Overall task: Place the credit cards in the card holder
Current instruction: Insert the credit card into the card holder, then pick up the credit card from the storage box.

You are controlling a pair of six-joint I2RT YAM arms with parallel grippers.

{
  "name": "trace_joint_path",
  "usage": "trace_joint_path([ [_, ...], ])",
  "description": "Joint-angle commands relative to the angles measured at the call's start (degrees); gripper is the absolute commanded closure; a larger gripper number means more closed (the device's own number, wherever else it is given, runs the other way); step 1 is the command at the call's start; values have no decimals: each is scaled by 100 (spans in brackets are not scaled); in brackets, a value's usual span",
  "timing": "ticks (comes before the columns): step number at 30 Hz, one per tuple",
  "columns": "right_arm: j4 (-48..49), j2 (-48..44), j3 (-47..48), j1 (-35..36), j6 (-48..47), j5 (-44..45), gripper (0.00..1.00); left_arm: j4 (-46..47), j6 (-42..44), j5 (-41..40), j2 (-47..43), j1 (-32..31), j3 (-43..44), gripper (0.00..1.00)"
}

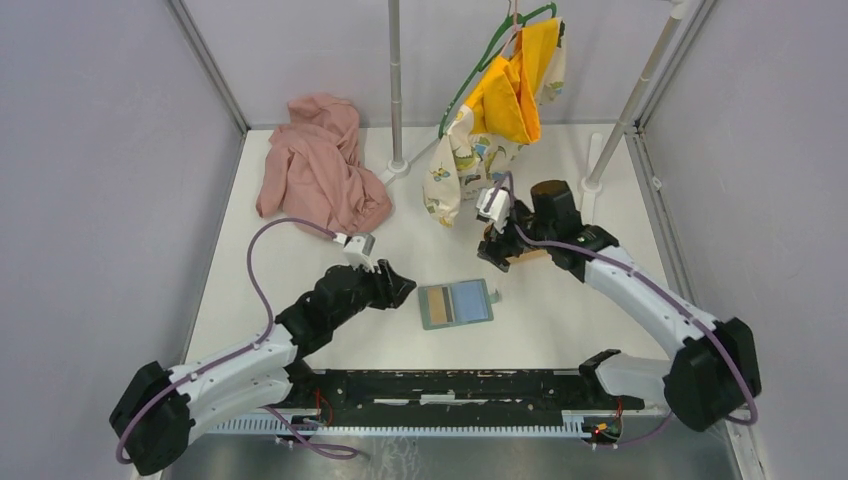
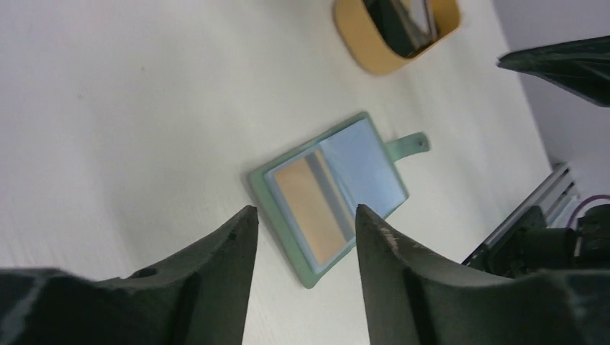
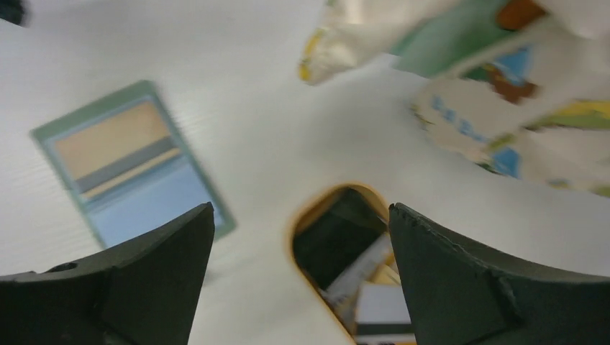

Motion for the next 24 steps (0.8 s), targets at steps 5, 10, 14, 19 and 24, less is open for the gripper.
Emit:
trace_joint_path([
  [5, 567, 42, 74, -271, 62, 1314, 2, 111, 485, -471, -966, 13, -37, 3],
  [10, 1027, 592, -235, -1096, 1051, 312, 5, 57, 481, -189, -679, 14, -6, 2],
  [14, 1136, 1029, -224, -1625, 1744, 224, 13, 353, 431, -139, -621, 13, -170, 3],
  [19, 1146, 1590, 11, -1741, 2165, 50, 21, 434, 456, -106, -467, 16, -147, 3],
  [24, 992, 2134, 304, -1770, 2395, -105, 28, 445, 440, -105, -453, 14, -199, 4],
])
